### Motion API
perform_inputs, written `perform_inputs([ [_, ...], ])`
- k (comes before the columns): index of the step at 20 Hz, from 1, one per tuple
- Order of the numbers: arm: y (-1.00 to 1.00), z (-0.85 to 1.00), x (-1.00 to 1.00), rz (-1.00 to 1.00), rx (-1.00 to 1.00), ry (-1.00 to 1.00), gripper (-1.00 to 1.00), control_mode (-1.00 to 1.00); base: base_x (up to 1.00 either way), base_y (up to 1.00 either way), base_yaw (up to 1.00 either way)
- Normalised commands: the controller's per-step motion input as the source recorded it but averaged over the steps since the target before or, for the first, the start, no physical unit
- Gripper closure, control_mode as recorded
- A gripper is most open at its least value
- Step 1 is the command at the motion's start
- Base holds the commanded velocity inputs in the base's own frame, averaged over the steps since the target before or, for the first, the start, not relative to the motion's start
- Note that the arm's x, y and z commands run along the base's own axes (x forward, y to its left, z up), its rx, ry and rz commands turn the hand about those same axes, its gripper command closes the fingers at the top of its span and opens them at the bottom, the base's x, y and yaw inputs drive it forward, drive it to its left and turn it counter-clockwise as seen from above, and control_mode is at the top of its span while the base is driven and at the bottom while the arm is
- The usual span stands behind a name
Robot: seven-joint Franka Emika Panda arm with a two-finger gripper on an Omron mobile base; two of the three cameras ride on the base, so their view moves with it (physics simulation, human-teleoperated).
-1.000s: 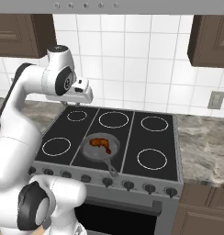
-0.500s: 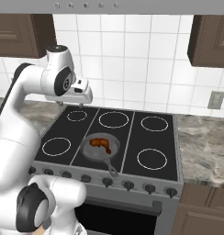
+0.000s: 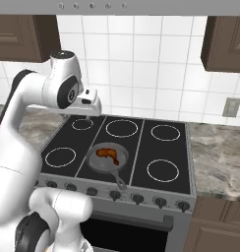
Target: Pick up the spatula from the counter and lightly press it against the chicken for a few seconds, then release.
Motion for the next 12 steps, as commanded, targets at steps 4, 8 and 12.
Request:
perform_inputs([
  [4, -0.21, 0.0, -0.61, 0.01, 0.0, 0.0, -1.0, -1.0, 0.0, 0.0, 0.0],
  [8, -0.2, 0.0, -0.65, 0.01, 0.0, 0.0, -1.0, -1.0, 0.0, 0.0, 0.0],
  [12, -0.13, 0.0, -0.66, 0.0, 0.0, 0.0, -1.0, -1.0, 0.0, 0.0, 0.0],
])
